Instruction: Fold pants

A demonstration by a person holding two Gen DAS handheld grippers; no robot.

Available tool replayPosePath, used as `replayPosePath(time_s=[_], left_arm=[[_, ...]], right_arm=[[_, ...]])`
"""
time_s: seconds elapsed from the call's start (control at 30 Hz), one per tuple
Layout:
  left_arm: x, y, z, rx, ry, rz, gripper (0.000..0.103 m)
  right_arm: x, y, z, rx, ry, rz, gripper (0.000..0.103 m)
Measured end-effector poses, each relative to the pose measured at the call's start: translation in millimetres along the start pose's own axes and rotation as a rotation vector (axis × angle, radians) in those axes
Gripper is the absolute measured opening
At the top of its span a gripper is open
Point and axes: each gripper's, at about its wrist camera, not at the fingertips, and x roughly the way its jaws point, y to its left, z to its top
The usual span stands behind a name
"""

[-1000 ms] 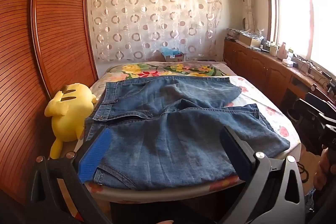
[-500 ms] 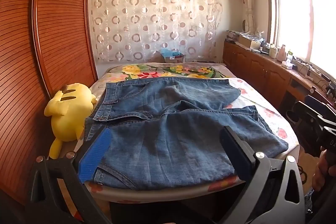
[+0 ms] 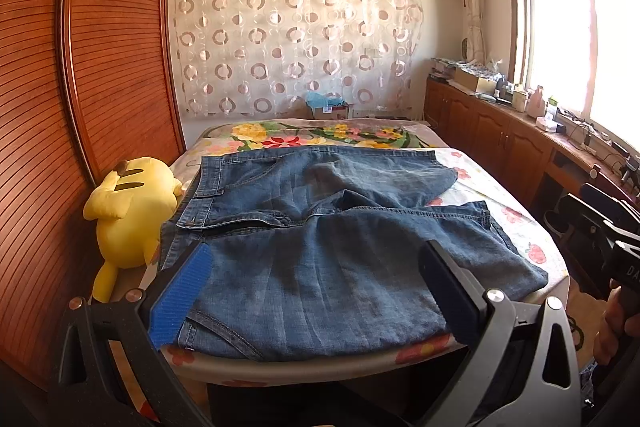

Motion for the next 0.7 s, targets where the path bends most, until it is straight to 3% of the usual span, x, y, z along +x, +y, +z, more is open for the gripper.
replayPosePath(time_s=[0.7], left_arm=[[-5.6,-7.4,1.8,-0.001,-0.011,-0.005,0.103]], right_arm=[[-1.4,-0.5,-1.3,-0.004,-0.014,-0.003,0.09]])
